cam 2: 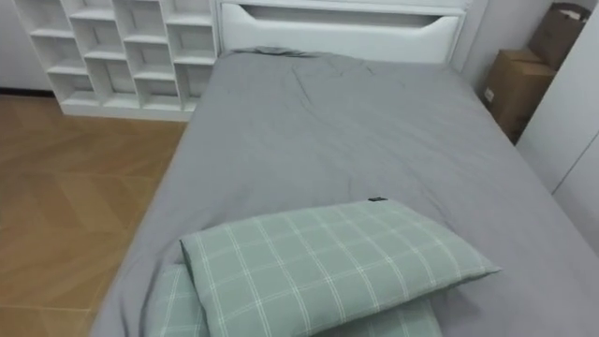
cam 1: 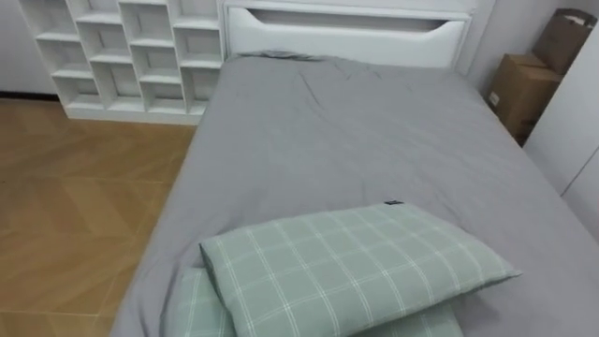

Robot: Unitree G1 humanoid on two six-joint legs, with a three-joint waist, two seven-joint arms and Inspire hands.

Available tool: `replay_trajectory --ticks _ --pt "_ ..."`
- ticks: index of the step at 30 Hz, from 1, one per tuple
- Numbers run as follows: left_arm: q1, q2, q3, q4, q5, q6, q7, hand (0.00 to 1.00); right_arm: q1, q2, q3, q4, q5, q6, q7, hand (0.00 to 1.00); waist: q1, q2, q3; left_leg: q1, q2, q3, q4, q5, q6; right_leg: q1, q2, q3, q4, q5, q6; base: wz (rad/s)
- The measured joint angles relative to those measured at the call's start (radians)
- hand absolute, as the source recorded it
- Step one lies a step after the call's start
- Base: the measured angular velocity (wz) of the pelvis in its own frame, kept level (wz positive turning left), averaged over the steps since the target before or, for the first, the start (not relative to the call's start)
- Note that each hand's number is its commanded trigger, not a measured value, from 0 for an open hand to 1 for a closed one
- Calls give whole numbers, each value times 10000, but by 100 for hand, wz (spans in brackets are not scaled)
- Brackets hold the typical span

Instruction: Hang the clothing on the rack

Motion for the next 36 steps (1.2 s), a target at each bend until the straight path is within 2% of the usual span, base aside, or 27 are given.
replay_trajectory --ticks 4,9,15,25,36 --pt "33 -4 6 -115 567 -72 107 0 3 1 19 52 -58 2 73 0 30 -72 -47 -43 6 -89 -12 18 -31 10 39 -2 1 -1 -1 6" --pt "-7 3 -182 -147 556 -97 215 0 -5 6 311 101 192 -2 135 0 14 -65 -69 -12 37 -61 -29 78 -117 -20 99 144 -9 0 -2 -3" --pt "-76 -28 -195 -124 551 -261 336 0 68 7 307 78 324 -206 267 0 5 -6 -63 -26 55 -63 -38 90 -137 -44 125 363 -14 0 -3 0" --pt "-59 -84 -406 -104 530 -367 331 0 53 -10 317 212 318 -450 263 0 10 179 -71 -35 49 -49 -36 91 -136 -69 123 349 -14 1 -5 0" --pt "-65 -84 -399 -18 530 -390 119 0 -10 -19 308 305 320 -559 482 0 8 240 -61 -36 50 -45 -37 91 -136 -64 123 336 -14 1 -5 0"
